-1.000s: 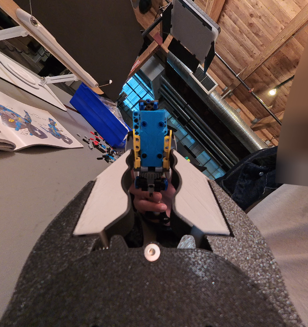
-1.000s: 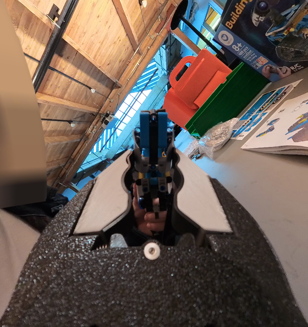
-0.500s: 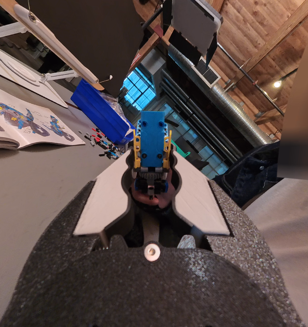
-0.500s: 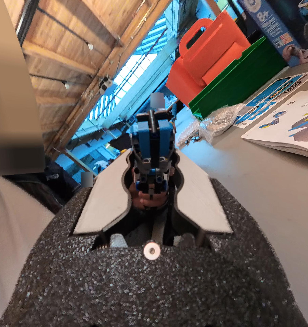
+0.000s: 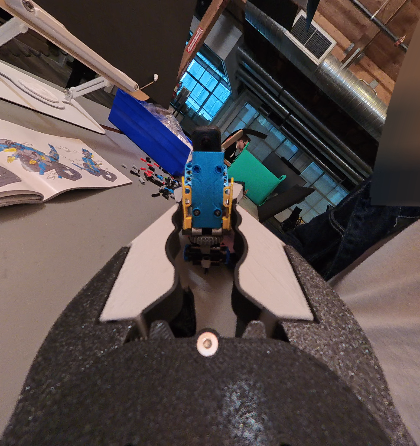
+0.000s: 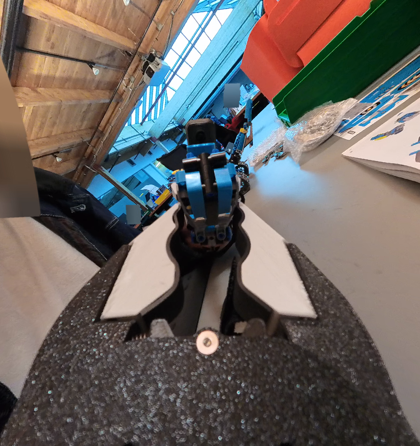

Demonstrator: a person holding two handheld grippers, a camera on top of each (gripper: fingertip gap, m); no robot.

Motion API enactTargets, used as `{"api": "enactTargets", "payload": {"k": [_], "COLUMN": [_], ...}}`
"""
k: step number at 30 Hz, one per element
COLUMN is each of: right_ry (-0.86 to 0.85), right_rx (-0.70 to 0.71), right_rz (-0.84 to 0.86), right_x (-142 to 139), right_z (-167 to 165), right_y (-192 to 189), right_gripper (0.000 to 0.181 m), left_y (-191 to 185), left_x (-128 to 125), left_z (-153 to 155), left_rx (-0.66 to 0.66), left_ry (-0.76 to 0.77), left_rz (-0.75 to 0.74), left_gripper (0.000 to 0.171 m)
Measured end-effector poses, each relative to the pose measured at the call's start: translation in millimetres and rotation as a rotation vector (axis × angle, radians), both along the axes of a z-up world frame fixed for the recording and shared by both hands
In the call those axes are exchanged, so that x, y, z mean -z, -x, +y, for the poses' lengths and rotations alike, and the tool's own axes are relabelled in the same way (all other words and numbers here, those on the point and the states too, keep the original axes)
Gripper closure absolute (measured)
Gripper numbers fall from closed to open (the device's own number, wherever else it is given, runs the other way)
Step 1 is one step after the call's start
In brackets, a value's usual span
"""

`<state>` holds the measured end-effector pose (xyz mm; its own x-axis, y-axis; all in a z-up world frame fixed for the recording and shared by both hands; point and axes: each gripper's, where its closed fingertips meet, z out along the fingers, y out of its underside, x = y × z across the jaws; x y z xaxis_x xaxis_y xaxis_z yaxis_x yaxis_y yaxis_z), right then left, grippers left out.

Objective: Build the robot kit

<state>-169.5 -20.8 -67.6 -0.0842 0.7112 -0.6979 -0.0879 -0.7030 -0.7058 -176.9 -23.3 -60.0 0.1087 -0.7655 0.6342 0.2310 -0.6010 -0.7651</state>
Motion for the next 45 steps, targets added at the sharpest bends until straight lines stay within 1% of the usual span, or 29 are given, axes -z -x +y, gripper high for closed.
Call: {"api": "enactTargets", "payload": {"k": [3,6,14,21,23,26,28,33,35,38,39,41,45], "right_ry": [0.002,-0.033,-0.046,-0.016,-0.013,-0.043,-0.067,-0.105,-0.129,-0.144,-0.153,-0.184,-0.227], "right_rx": [-0.008,-0.019,0.004,-0.002,-0.006,-0.002,-0.018,-0.094,-0.102,-0.141,-0.156,-0.194,-0.239], "right_rz": [0.006,-0.054,-0.042,-0.05,-0.054,-0.079,-0.118,-0.248,-0.293,-0.328,-0.34,-0.36,-0.38], "right_x": [-0.8,5.1,1.7,4.7,4.8,4.4,6.9,23.2,29.5,33.2,33.9,34.5,31.5], "right_z": [-2.4,-6.4,-3.7,-0.6,0.1,0.6,-1.2,-6.5,-5.7,-10.2,-12.9,-19.8,-27.4], "right_y": [-1.6,0.9,-0.5,-0.2,-0.4,-1.6,-3.6,-13.2,-16.4,-19.6,-20.7,-22.6,-26.8], "right_gripper": [0.141,0.141,0.141,0.14,0.141,0.141,0.141,0.141,0.141,0.141,0.141,0.141,0.141], "left_y": [-2.3,-6.9,-9.4,-9.3,-12.0,-20.0,-22.3,-26.8,-25.2,-21.9,-20.7,-21.1,-24.3], "left_x": [1.1,7.2,8.4,11.6,15.4,24.7,28.6,39.9,38.6,31.0,29.4,28.6,27.2], "left_z": [-3.3,-6.1,-6.8,-4.0,-6.4,-13.6,-15.0,-15.0,-12.4,-11.5,-11.0,-14.1,-21.6], "left_rx": [0.014,0.025,0.032,0.027,0.049,0.088,0.089,0.087,0.071,0.074,0.072,0.089,0.115], "left_ry": [-0.02,-0.033,-0.034,-0.007,0.011,0.009,-0.005,-0.002,0.002,0.019,0.023,0.018,-0.03], "left_rz": [0.019,0.065,0.075,0.081,0.092,0.149,0.182,0.251,0.242,0.186,0.173,0.168,0.185], "left_gripper": [0.132,0.133,0.132,0.132,0.132,0.131,0.131,0.129,0.125,0.126,0.126,0.138,0.141]}}
